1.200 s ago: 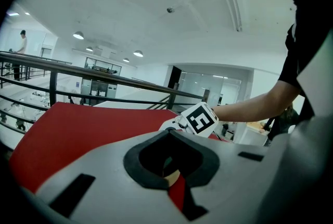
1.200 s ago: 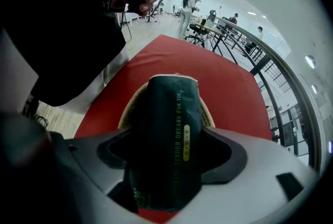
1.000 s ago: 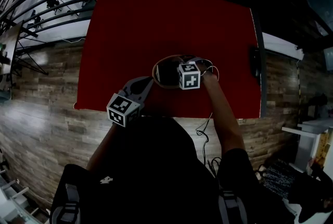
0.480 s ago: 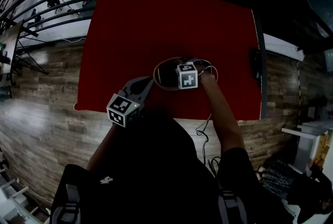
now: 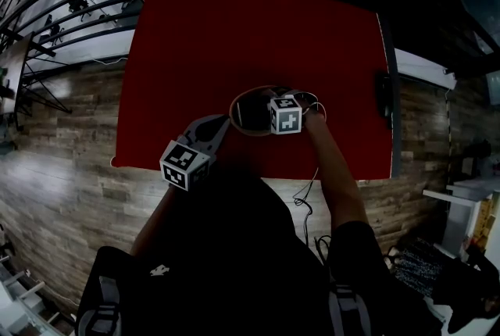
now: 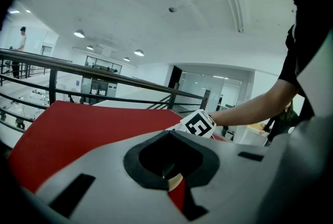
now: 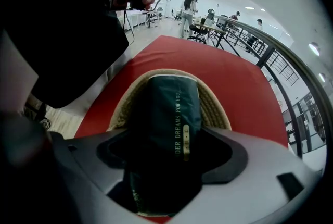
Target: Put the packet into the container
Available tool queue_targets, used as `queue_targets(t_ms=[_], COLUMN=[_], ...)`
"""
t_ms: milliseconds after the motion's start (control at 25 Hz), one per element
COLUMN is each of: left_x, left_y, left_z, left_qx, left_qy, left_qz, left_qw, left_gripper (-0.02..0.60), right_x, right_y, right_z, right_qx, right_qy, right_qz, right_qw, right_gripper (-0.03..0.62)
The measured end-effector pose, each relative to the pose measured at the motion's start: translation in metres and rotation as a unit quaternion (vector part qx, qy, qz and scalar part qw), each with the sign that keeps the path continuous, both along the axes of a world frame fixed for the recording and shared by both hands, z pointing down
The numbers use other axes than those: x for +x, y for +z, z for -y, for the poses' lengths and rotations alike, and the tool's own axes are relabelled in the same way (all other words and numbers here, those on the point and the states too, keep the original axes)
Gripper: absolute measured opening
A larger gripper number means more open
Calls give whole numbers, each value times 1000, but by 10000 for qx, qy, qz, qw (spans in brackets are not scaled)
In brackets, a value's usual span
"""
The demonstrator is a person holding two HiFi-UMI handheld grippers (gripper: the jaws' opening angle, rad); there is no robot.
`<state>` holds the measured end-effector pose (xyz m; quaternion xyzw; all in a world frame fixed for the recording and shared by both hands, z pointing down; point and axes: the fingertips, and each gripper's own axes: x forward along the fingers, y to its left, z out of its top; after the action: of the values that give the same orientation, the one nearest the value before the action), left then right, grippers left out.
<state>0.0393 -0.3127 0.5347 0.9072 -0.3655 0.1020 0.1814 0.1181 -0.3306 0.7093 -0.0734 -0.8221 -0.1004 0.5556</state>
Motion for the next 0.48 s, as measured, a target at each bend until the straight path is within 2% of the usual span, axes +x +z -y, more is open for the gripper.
queue_targets(t_ms=[480], left_x=[1], left_y=[-2], left_z=[1], left_qx=[43], left_qy=[45], left_qz=[-14], left_qw=[10000], left_gripper=[9], right_x=[-2], right_y=[-3], right_z=[1], right_qx=[-7], right_qy=[93], right_qz=[-15], right_qw=[10000], right_gripper=[380])
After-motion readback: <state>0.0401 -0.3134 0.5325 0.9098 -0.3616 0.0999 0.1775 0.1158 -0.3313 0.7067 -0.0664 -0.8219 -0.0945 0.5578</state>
